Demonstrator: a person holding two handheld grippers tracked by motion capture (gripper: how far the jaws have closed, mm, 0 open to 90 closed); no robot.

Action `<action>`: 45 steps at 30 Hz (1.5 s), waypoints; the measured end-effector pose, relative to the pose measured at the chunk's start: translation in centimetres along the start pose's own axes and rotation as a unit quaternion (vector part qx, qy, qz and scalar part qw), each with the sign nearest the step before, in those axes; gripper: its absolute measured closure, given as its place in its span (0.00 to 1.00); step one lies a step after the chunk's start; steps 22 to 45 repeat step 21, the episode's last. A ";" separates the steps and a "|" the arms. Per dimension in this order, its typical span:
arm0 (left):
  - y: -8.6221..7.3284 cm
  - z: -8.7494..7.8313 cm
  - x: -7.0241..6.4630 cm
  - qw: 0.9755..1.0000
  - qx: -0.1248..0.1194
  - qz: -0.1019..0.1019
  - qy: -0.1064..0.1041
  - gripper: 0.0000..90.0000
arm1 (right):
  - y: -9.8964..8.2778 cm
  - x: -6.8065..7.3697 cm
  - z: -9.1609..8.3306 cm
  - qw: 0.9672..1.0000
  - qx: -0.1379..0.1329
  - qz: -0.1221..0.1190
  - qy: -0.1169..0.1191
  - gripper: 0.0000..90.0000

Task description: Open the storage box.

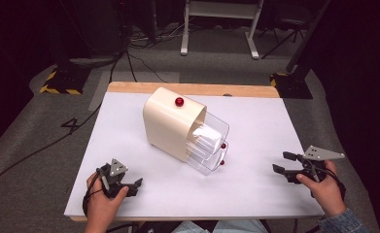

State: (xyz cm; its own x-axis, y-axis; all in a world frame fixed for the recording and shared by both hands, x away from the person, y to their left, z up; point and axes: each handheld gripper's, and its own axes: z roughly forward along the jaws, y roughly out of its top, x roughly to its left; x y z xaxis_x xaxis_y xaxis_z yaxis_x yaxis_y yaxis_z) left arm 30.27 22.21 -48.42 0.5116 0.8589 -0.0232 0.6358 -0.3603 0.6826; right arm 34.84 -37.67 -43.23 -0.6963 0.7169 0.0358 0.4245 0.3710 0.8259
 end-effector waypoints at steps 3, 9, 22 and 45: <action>0.0 0.0 0.0 1.000 0.000 0.000 0.000 0.16 | -1.2 -0.4 0.3 1.000 0.020 0.005 -0.003 0.30; 0.0 0.0 0.0 1.000 0.000 -0.001 0.000 0.16 | -2.7 -0.8 1.0 0.999 0.040 0.002 -0.009 0.27; 0.0 0.0 0.0 1.000 0.001 0.000 -0.001 0.16 | -4.2 -0.6 2.6 0.997 0.075 -0.017 -0.026 0.20; 0.0 0.0 0.0 1.000 0.001 0.000 -0.001 0.16 | -4.2 -0.6 2.6 0.997 0.075 -0.017 -0.026 0.20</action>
